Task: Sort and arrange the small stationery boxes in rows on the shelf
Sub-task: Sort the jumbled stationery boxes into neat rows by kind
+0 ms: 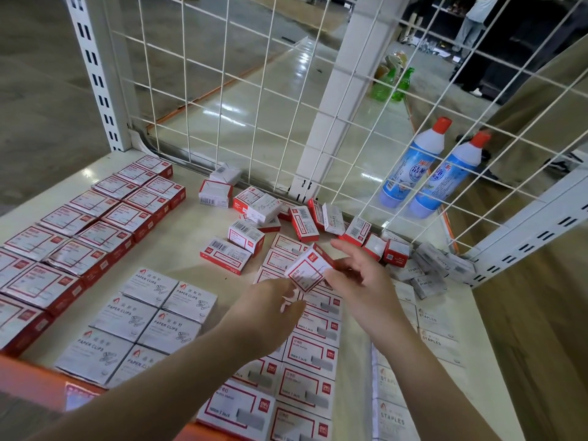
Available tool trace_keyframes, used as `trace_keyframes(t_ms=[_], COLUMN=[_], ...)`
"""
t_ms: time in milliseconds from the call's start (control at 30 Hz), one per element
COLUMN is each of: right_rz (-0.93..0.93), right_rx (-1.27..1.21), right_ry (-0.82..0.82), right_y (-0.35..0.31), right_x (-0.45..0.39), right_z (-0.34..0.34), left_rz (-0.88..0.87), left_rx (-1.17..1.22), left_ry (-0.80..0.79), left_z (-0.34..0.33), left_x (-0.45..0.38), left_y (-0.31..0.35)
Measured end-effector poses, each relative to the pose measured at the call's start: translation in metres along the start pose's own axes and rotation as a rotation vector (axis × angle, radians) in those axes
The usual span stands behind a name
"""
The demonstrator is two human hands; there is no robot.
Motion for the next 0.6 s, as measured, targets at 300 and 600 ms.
trace_keyframes(t_ms=[300,600], right_rz=[-0.078,-0.051], right_rx=[-0.158,-0.049], right_ry=[-0.073,-0.154], right_y=[0.013,0.018], right_x=[0.006,0.007], right_z=[-0.009,-0.019], left_rz=[-0.049,0.01], left_rx=[0.351,0.469], left_ry=[0.11,0.218], left_z=[0.013,0.027], left_x=[-0.006,-0.004], left_y=[-0.003,-0.013])
Point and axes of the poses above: each hand's wrist, its own x-axis away from the middle knuckle, its own z-axis out of the back of the hand, y = z × x, the point moved 9 cm from there along -x, towards the middle knuckle, and after that the axes turned 4 degrees about -x, right-handed, at the moved point
